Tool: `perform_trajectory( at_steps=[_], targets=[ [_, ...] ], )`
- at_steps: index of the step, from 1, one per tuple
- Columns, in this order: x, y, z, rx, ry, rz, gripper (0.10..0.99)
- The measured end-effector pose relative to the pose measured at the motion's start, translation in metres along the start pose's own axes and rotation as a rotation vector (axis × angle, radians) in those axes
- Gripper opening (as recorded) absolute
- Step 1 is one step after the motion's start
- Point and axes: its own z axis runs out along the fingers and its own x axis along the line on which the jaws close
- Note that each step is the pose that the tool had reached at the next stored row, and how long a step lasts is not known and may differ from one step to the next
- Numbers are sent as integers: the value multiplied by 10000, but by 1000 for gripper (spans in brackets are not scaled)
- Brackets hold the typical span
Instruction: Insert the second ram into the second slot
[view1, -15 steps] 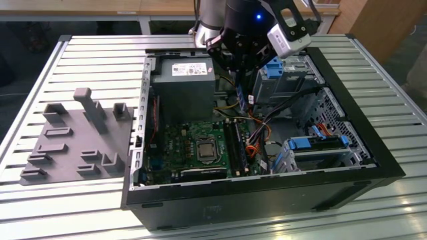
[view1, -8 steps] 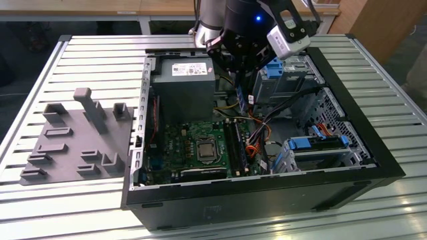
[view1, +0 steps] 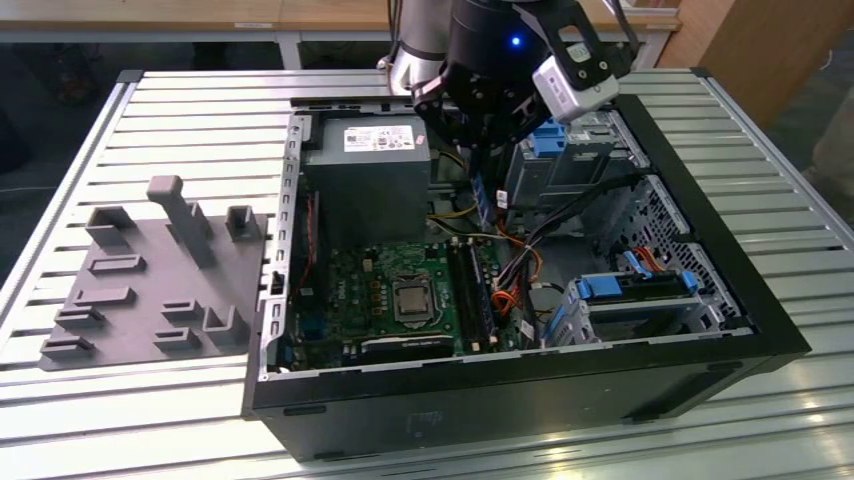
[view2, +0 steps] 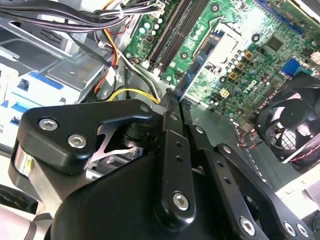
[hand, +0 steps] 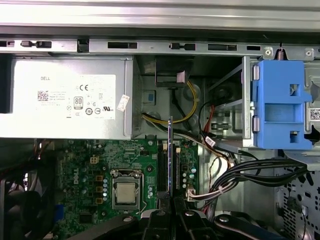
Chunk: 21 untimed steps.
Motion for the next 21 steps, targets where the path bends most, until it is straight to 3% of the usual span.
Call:
perform_trajectory(
  at_steps=[21],
  targets=[
    [1,-3,69,1,0,0,137]
  ],
)
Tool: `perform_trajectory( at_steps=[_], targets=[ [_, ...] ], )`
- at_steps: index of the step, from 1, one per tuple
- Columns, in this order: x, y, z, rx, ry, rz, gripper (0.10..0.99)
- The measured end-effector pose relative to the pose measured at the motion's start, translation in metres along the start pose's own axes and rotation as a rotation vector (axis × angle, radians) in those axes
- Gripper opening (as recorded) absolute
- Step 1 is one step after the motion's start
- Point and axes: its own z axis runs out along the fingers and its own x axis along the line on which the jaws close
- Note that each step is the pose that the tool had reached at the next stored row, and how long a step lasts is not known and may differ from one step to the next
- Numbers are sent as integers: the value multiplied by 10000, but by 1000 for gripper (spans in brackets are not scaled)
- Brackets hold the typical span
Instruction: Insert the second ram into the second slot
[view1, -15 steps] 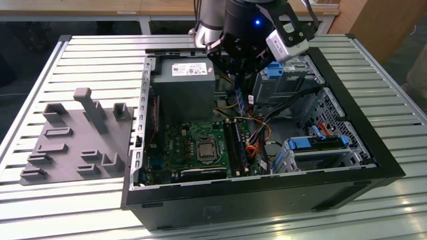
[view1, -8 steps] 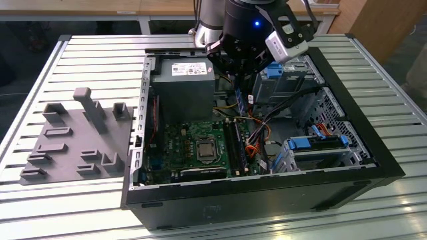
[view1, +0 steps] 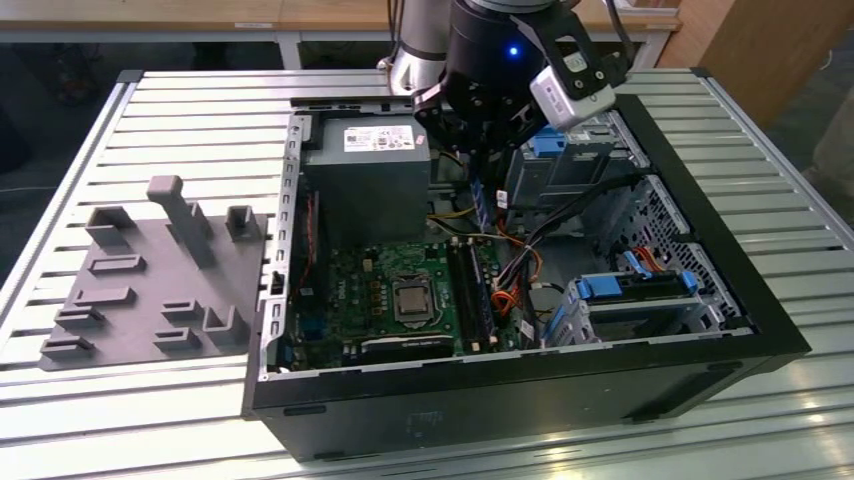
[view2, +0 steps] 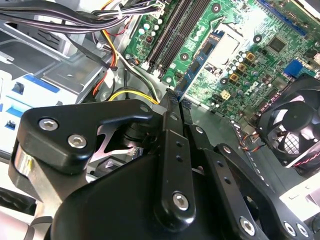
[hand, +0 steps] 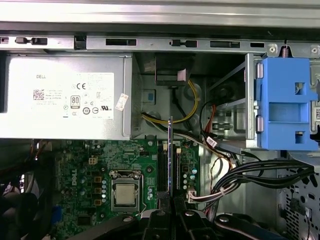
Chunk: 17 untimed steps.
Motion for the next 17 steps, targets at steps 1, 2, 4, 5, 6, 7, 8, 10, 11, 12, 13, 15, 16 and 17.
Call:
perform_trajectory(
  at_steps=[1,2,4,5,6,7,8,10,11,12,13,15,16,17],
  targets=[
    [0,0,3,0,0,0,137],
    [0,0,6,0,0,0,137],
    [0,-1,14,-1,0,0,137],
    [0,-1,18,-1,0,0,137],
    [0,-1,22,-1,0,0,137],
    [0,-1,26,0,0,0,137],
    [0,-1,30,0,0,0,137],
    [1,-1,39,0,0,0,137],
    [1,-2,45,-1,-1,0,137],
    [1,-3,51,-2,0,0,137],
    [1,-4,56,-2,0,0,137],
    [1,-5,65,-1,0,0,137],
    [1,-5,70,0,0,1,137],
    [1,-5,74,0,0,0,137]
  ],
)
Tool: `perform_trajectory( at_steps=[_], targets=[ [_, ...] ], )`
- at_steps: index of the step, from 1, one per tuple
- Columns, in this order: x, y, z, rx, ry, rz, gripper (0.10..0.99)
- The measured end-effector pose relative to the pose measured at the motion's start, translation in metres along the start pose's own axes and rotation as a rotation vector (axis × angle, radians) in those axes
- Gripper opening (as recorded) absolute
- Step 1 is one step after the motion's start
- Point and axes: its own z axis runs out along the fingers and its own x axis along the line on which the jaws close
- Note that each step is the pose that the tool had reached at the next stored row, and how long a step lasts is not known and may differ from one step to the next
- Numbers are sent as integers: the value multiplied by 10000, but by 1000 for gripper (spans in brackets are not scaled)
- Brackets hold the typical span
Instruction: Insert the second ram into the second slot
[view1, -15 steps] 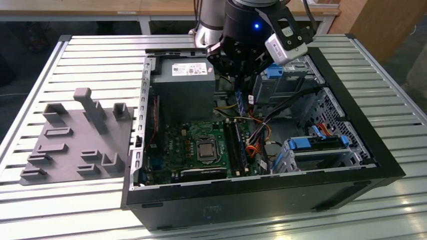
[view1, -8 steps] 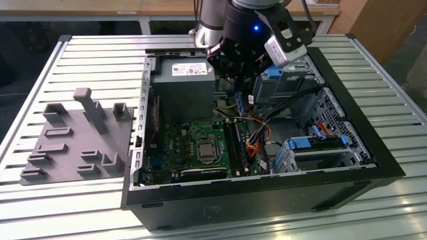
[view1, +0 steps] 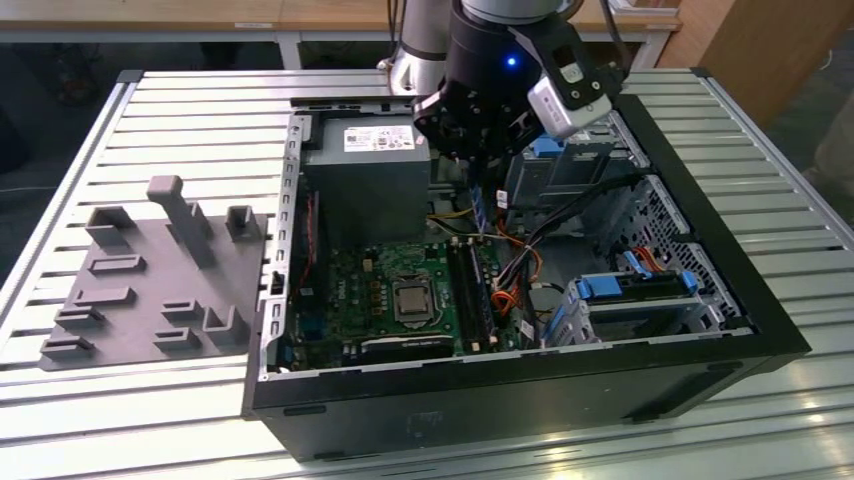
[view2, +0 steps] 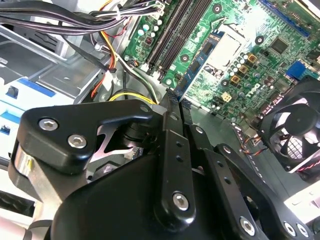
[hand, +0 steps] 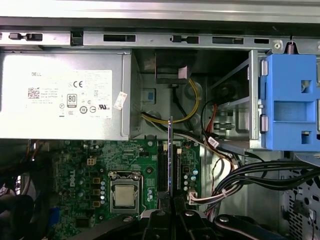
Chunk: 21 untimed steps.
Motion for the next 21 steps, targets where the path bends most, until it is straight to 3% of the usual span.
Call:
perform_trajectory(
  at_steps=[21],
  targets=[
    [1,-6,73,-1,0,0,137]
  ],
)
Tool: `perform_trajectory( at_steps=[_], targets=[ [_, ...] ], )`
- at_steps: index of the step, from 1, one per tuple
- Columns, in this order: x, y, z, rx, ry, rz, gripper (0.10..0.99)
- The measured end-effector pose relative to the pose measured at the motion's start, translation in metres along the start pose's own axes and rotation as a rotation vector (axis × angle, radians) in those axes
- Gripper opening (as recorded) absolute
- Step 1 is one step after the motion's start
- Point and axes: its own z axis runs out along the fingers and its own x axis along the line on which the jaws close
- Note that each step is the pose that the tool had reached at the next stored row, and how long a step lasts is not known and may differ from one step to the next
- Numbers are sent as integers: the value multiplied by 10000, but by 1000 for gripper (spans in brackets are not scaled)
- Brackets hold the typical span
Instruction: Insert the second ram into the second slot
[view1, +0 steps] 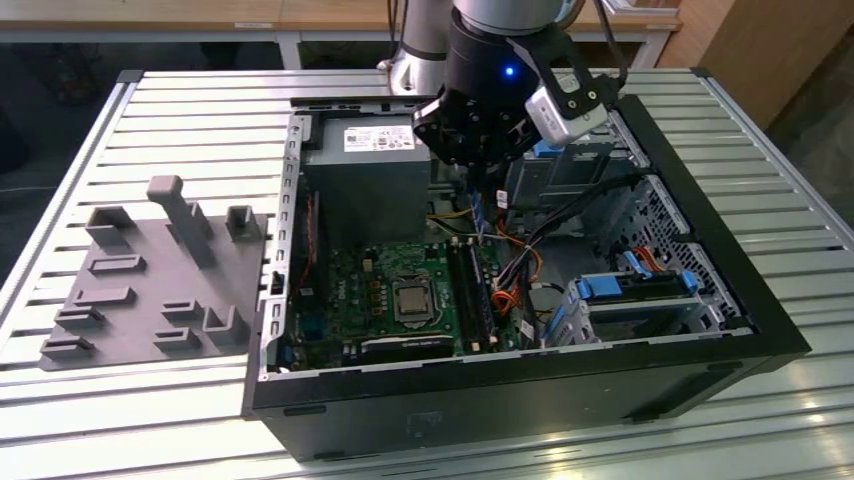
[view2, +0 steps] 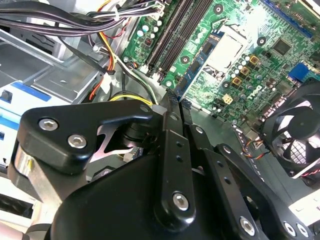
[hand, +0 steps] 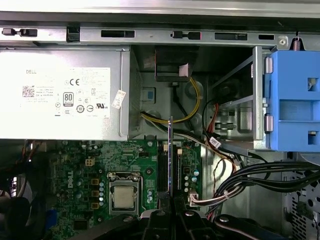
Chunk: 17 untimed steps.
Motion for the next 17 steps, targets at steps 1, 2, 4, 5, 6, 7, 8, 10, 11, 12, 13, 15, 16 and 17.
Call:
perform_trajectory(
  at_steps=[1,2,4,5,6,7,8,10,11,12,13,15,16,17],
  targets=[
    [0,-2,5,1,0,0,137],
    [0,-5,9,2,1,0,137],
    [0,-13,20,1,0,0,137],
    [0,-18,26,0,0,0,137],
    [0,-22,30,1,0,0,137],
    [0,-26,35,1,0,0,137],
    [0,-30,40,2,0,0,137],
    [1,-36,55,-1,0,0,137],
    [1,-37,60,1,0,0,137],
    [1,-38,65,2,0,0,137],
    [1,-38,70,1,0,1,137],
    [1,-39,80,1,0,0,137],
    [1,-39,84,2,0,0,137],
    [1,-39,87,2,0,0,137]
  ],
)
